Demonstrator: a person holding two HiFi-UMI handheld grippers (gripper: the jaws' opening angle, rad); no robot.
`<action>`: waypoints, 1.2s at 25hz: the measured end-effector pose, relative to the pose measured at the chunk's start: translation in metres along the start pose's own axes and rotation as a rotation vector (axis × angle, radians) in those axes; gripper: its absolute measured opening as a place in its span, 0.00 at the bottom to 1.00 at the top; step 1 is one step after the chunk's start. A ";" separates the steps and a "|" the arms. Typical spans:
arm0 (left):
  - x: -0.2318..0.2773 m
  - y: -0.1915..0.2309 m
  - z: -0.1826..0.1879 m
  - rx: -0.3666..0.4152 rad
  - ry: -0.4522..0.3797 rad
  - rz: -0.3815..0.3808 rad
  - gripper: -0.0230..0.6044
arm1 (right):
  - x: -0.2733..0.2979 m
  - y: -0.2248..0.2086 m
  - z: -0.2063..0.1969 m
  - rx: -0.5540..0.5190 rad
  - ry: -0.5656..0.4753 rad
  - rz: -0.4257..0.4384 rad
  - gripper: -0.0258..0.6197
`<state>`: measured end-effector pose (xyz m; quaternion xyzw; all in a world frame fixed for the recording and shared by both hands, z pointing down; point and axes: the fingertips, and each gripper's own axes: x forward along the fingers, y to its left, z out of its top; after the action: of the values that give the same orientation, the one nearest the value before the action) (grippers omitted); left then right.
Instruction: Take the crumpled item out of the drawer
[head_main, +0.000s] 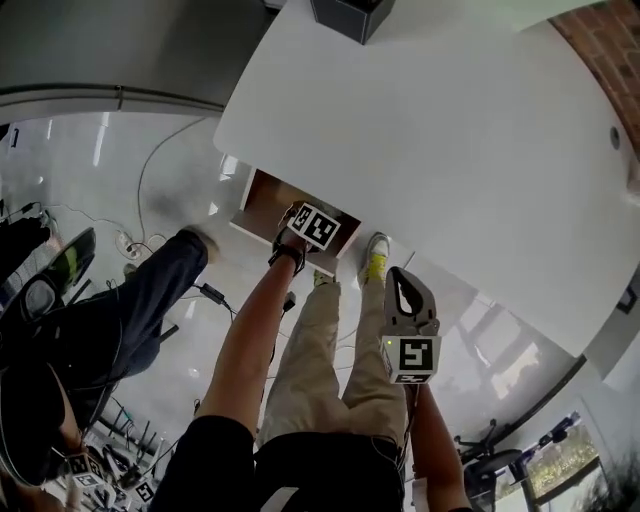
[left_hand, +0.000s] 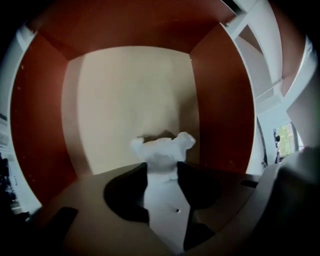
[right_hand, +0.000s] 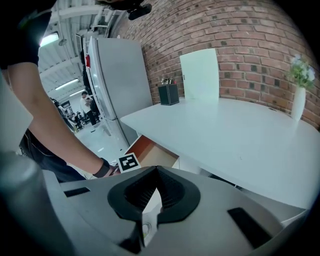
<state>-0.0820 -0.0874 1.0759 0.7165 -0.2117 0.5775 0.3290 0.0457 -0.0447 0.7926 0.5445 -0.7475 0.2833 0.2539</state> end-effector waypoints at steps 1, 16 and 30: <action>-0.001 -0.001 0.002 0.018 -0.016 0.027 0.32 | -0.002 0.003 0.000 -0.006 0.003 0.010 0.08; -0.250 -0.053 0.017 -0.073 -0.533 0.106 0.26 | -0.101 0.006 0.130 -0.098 -0.123 0.052 0.08; -0.615 -0.118 0.138 0.148 -1.119 0.350 0.26 | -0.245 -0.032 0.304 -0.126 -0.452 -0.017 0.08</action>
<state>-0.0562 -0.1517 0.4380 0.8878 -0.4272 0.1705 0.0165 0.1234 -0.1013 0.4122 0.5835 -0.7969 0.1048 0.1157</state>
